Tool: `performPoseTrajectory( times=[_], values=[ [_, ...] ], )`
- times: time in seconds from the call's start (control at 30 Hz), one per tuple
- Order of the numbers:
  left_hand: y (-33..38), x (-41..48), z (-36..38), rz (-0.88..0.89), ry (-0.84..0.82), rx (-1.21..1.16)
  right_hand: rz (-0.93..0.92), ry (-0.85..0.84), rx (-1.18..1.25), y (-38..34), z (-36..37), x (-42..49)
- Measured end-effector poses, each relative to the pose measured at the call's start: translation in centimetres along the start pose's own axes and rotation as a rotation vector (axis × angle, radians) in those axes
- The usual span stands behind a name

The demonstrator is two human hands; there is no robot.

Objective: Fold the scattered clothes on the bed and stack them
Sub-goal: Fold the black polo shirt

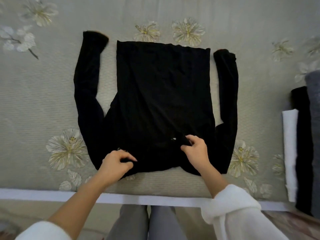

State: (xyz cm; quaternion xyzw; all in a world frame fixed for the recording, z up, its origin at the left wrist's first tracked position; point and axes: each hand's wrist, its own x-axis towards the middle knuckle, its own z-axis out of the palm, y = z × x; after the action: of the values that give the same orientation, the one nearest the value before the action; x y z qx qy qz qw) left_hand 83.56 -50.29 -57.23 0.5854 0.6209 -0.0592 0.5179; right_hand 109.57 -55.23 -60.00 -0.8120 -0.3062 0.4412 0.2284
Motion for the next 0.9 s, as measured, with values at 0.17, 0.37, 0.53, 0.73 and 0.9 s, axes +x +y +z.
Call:
performPoseTrajectory(
  times=[0.17,0.37,0.53,0.73,0.9],
  values=[
    [-1.1,-2.4,-0.5,0.060,-0.647,0.221,-0.094,-0.743,-0.397,1.4,-3.1,-4.0],
    [0.2,2.4,-0.4,0.054,-0.287,0.112,0.119,-0.518,-0.106,0.0,-4.4,-0.8],
    [5.3,10.4,-3.4,0.050,0.104,-0.197,0.101,-0.191,-0.061,-4.1,-4.6,7.8],
    [10.0,21.0,-8.1,0.199,0.499,-0.041,-0.093,0.127,-0.091,-8.8,-5.0,18.0],
    [12.0,28.6,-12.1,0.282,0.781,0.118,-0.280,0.355,-0.192,-12.6,-5.6,25.5]
  ],
)
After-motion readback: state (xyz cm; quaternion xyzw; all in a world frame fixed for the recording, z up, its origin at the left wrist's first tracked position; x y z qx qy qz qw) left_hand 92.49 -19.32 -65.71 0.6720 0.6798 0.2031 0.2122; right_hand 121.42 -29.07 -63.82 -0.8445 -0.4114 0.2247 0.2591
